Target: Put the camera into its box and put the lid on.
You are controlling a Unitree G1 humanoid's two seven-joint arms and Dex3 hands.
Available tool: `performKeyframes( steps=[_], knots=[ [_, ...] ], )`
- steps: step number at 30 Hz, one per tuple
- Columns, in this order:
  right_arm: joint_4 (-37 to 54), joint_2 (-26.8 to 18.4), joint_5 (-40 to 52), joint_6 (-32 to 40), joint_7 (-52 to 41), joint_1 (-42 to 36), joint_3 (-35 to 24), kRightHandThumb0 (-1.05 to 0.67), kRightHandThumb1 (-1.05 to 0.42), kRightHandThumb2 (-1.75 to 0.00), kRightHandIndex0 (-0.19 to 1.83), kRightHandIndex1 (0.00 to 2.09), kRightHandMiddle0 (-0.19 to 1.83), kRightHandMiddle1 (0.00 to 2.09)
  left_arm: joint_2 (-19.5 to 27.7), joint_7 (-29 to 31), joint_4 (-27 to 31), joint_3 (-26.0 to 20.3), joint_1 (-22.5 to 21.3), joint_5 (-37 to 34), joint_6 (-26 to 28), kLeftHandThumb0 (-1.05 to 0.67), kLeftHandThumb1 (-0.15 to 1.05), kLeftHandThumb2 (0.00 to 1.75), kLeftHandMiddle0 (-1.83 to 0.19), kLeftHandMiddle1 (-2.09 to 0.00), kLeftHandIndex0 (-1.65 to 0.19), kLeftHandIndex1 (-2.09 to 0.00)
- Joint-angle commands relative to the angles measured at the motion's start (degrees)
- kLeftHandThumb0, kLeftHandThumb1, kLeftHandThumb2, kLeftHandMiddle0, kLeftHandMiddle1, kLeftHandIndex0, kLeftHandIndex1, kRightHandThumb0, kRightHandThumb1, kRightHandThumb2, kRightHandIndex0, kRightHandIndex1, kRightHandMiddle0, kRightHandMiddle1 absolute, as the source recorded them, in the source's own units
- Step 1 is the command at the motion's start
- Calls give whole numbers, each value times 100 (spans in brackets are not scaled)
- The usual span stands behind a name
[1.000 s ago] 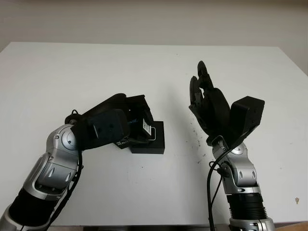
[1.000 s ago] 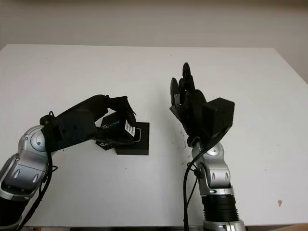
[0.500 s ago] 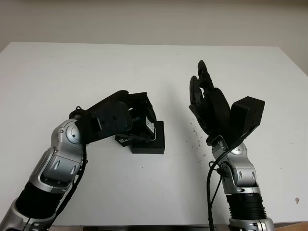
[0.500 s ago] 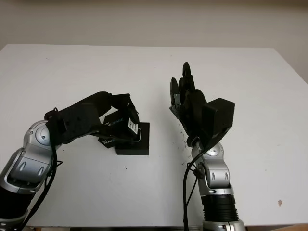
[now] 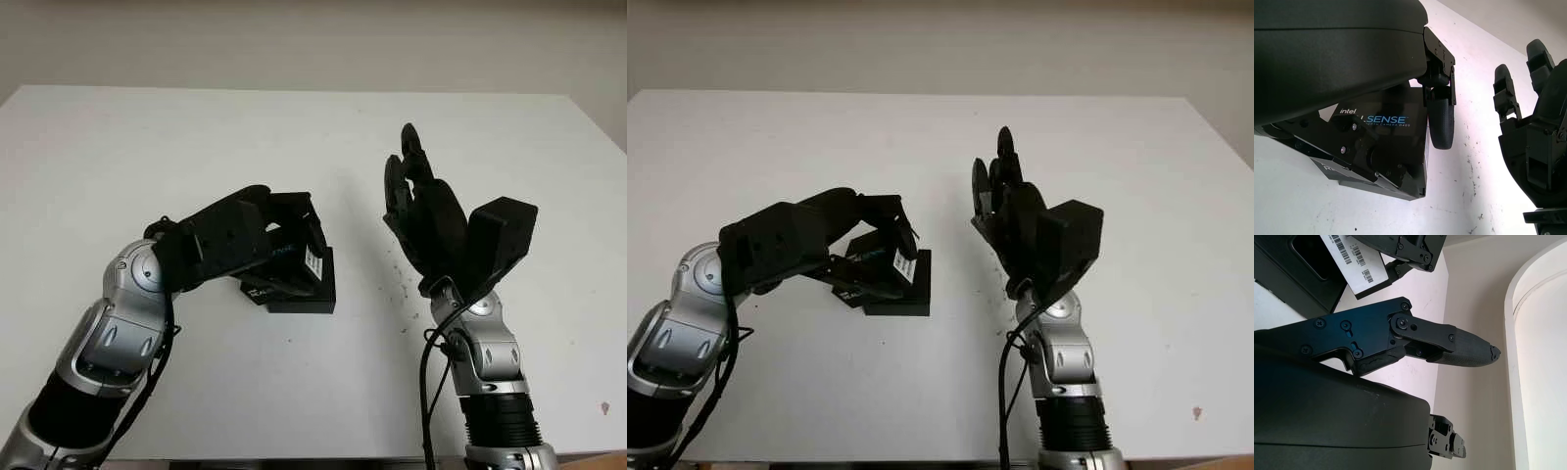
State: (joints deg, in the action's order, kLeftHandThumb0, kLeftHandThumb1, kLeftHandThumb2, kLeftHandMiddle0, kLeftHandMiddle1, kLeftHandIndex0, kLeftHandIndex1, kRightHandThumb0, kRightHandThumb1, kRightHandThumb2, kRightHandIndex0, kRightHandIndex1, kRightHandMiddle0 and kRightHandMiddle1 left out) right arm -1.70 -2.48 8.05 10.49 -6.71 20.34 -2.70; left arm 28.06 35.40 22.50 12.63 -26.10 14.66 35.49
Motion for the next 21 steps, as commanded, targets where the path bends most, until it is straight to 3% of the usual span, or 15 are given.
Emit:
performKeyframes(
  steps=[1, 12, 21],
  knots=[
    [41, -5, 21, 10, -17, -12, 3, -67, -105, -62, -19, 0, -19, 0, -32, 39, 176, 94, -24, -80, 46, -11, 96, 5, -41, -157, -33, -158],
    [124, 3, 5, 133, -2, -39, 21, -66, -105, -63, -19, 0, -19, 0, -155, -628, -55, 465, 139, 483, -482, -6, 97, 6, -34, -150, -31, -156],
    [101, 7, 20, 120, -32, -41, 27, -66, -105, -63, -19, 0, -19, 0, -424, -851, -451, 597, 203, 590, -916, -11, 98, 5, -28, -161, -22, -163]
  ],
)
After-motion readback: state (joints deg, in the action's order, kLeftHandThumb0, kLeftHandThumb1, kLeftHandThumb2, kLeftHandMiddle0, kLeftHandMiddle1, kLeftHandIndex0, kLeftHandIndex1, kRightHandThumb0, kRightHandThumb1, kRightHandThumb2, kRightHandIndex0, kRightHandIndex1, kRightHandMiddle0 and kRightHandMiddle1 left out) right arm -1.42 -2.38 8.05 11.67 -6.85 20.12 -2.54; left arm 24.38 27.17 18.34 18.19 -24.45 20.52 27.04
